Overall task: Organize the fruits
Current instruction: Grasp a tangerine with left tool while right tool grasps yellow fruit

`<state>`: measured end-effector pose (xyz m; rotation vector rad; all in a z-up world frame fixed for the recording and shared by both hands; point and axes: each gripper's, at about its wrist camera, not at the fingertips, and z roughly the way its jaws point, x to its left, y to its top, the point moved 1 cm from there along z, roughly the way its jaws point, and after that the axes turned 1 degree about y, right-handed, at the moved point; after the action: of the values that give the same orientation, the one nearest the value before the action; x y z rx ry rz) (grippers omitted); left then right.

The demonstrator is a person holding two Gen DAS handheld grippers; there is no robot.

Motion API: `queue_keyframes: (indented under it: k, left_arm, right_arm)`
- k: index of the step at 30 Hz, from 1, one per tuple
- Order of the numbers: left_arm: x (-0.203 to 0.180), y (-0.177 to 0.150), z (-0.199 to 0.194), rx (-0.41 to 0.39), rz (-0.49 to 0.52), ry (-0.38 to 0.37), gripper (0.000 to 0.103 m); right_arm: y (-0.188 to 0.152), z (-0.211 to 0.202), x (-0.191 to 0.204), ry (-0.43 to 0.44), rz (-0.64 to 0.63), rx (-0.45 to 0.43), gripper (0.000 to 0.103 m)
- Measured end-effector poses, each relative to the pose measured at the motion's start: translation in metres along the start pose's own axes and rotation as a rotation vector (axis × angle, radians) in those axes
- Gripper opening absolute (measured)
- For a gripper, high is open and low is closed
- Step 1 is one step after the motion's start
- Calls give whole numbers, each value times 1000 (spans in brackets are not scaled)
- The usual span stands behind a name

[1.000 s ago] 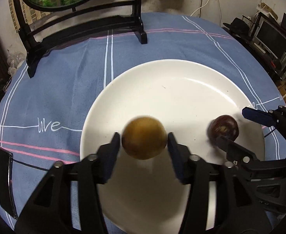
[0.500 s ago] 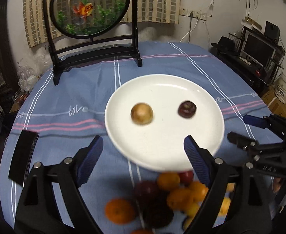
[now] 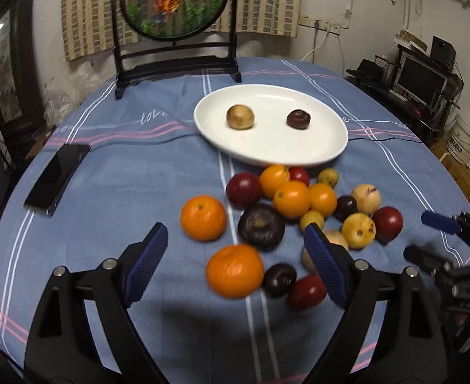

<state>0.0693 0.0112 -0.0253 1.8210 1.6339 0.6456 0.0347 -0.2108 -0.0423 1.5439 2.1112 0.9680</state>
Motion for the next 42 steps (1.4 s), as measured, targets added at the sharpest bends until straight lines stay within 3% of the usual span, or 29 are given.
queue_keyframes:
  k: [10, 15, 19, 28, 33, 35, 38, 42]
  left_arm:
    - [23, -24, 8, 63, -64, 17, 89]
    - [25, -26, 11, 75, -67, 5, 89]
    - [26, -26, 15, 87, -66, -1, 89]
    - [28, -25, 22, 111, -82, -7, 89]
    - [23, -23, 29, 141, -111, -61, 89]
    - [22, -21, 35, 163, -139, -93, 86]
    - [19, -18, 42, 188, -186, -190, 63]
    - [18, -17, 42, 195, -193, -190, 58]
  right_arm:
    - [-13, 16, 44, 93, -96, 77, 67]
    - [-9, 34, 56, 88, -118, 123, 65]
    - [-7, 46, 61, 93, -117, 153, 38]
    - [-7, 43, 57, 93, -109, 135, 38]
    - [-12, 32, 41, 82, -85, 125, 38]
    - [-13, 28, 37, 79, -74, 116, 38]
    - [-13, 22, 36, 83, -74, 102, 38]
    - [-12, 17, 38, 96, -81, 87, 38]
